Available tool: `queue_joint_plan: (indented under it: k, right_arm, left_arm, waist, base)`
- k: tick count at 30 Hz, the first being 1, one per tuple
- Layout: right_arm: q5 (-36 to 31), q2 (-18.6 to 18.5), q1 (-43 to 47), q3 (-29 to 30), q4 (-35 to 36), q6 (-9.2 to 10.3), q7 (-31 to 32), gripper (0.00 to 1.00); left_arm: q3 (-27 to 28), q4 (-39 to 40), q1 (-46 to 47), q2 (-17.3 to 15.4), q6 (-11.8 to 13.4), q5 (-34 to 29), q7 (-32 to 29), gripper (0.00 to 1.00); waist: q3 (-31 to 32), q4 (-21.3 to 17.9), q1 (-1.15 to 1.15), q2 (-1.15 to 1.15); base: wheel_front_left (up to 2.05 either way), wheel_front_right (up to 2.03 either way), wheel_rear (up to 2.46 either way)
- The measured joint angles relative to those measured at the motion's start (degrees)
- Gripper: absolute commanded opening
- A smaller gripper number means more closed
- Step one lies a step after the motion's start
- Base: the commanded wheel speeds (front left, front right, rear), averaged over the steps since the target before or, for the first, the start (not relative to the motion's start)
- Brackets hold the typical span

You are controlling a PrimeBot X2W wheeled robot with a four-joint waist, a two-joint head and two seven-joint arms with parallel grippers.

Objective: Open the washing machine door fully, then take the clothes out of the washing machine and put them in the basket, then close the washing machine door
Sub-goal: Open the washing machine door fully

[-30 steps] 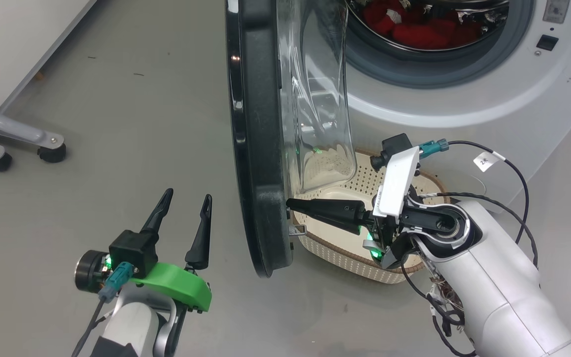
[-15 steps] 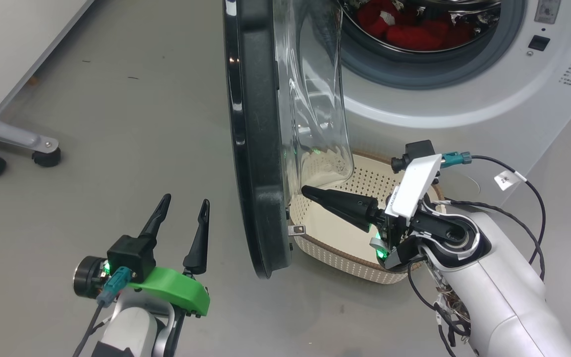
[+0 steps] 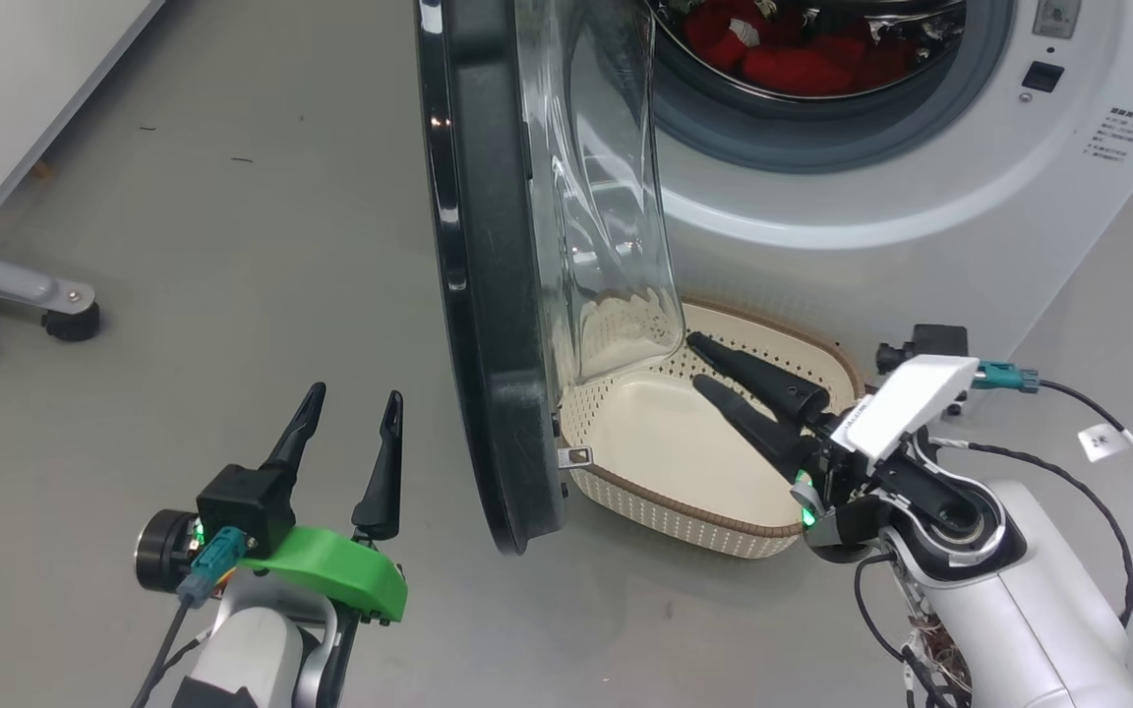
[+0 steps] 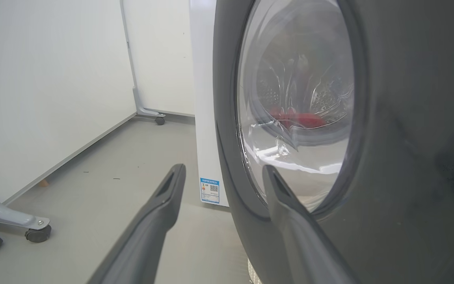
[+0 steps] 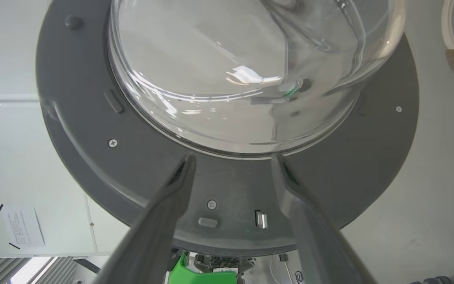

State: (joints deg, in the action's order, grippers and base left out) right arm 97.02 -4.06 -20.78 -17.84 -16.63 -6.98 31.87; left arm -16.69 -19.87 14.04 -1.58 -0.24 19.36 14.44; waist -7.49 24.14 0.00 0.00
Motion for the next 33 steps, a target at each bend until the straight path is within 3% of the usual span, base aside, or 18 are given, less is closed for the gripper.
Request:
queue_joint_plan:
  k: [6, 17, 23, 24, 31, 33]
  right_arm:
    - [-3.94, -1.33, 3.75, 3.74, 2.61, 0.00, -6.94, 1.00]
    - [-20.54, -8.10, 7.29, 5.92, 7.25, 0.00, -20.84, 1.00]
    - [-36.96, -14.36, 7.91, 4.23, 8.29, 0.00, -31.75, 1.00]
    - [-42.09, -15.78, 7.93, 3.70, 8.45, 0.00, -35.57, 1.00]
    - [-57.85, -18.45, 8.05, 1.85, 6.78, 0.11, -47.23, 1.00]
    - [-60.21, -18.36, 8.23, 1.08, 6.01, 1.56, -48.32, 1.00]
  left_arm:
    - [1.13, -0.03, -0.02, 0.00, 1.03, 0.32, 0.00, 1.00]
    - [1.41, -0.03, -0.03, 0.00, 1.21, 0.29, 0.00, 1.00]
    - [1.38, -0.05, -0.03, 0.00, 1.21, 0.25, 0.00, 1.00]
    - [1.40, -0.05, -0.03, 0.00, 1.21, 0.23, 0.00, 1.00]
    - [1.15, -0.23, -0.03, 0.00, 1.20, 0.23, 0.00, 1.00]
    - [1.11, -0.26, -0.03, -0.01, 1.20, 0.23, 0.00, 1.00]
  waist:
    - [-0.05, -0.52, 0.00, 0.00]
    - [-0.27, -1.32, 0.00, 0.00]
    - [-0.28, -1.63, 0.00, 0.00]
    - [-0.24, -1.67, 0.00, 0.00]
    - [0.19, -1.69, 0.00, 0.00]
    - [0.37, -1.63, 0.00, 0.00]
  base:
    - [0.00, 0.00, 0.00]
    - [0.00, 0.00, 0.00]
    - [0.00, 0.00, 0.00]
    - [0.00, 0.00, 0.00]
    - [0.00, 0.00, 0.00]
    - [0.00, 0.00, 0.00]
